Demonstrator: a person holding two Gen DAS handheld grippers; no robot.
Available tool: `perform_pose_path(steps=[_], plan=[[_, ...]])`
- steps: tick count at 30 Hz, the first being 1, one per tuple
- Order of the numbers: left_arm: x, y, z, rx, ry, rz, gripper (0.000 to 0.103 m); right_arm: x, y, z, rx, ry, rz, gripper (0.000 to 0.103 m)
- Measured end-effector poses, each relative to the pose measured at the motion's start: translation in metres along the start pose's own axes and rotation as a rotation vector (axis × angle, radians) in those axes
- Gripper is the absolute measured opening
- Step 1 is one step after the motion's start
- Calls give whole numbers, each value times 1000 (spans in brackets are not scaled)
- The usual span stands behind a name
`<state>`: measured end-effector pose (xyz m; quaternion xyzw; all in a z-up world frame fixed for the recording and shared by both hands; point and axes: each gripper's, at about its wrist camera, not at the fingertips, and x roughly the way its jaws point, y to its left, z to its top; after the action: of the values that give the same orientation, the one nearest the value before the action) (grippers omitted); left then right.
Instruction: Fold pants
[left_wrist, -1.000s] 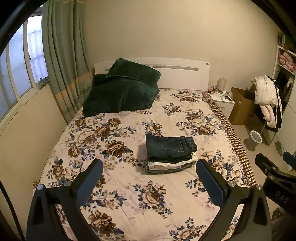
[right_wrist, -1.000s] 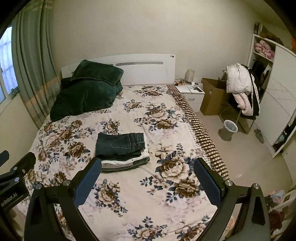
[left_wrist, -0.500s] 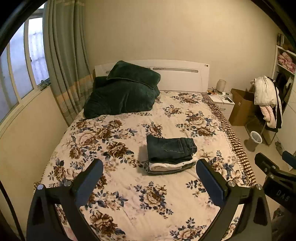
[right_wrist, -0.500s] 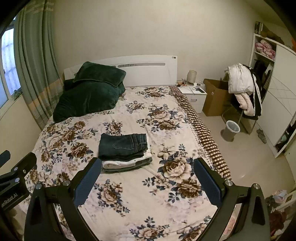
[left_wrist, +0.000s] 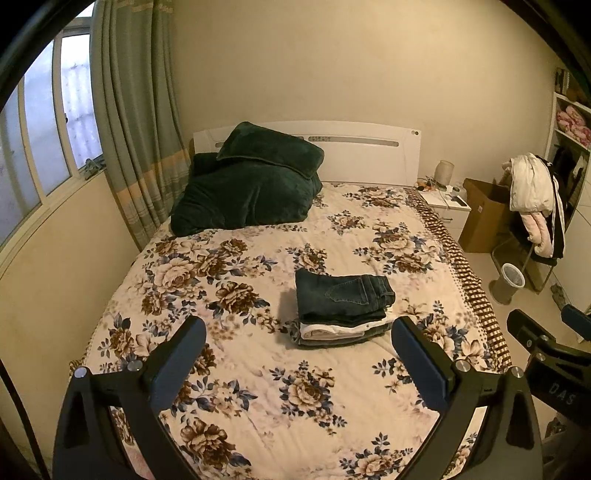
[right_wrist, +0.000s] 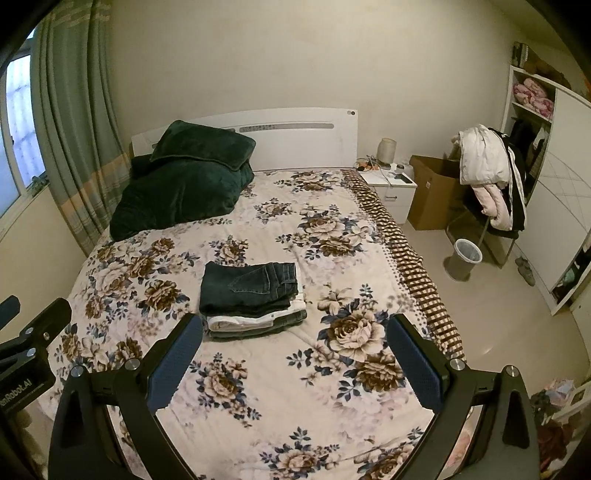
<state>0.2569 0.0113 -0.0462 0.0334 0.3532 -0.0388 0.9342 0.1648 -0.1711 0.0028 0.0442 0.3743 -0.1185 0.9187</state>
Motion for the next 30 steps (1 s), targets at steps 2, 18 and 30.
perform_pose_path(steps=[2, 18, 30], plan=[[1, -1, -1, -1, 0, 0, 103, 0, -1, 0, 3, 0, 0, 102], [-2, -2, -3, -3, -2, 5, 103, -2, 2, 0, -2, -4, -3, 102], [-4, -2, -5, -7, -1, 7, 103, -2, 4, 1, -3, -5, 1, 102]])
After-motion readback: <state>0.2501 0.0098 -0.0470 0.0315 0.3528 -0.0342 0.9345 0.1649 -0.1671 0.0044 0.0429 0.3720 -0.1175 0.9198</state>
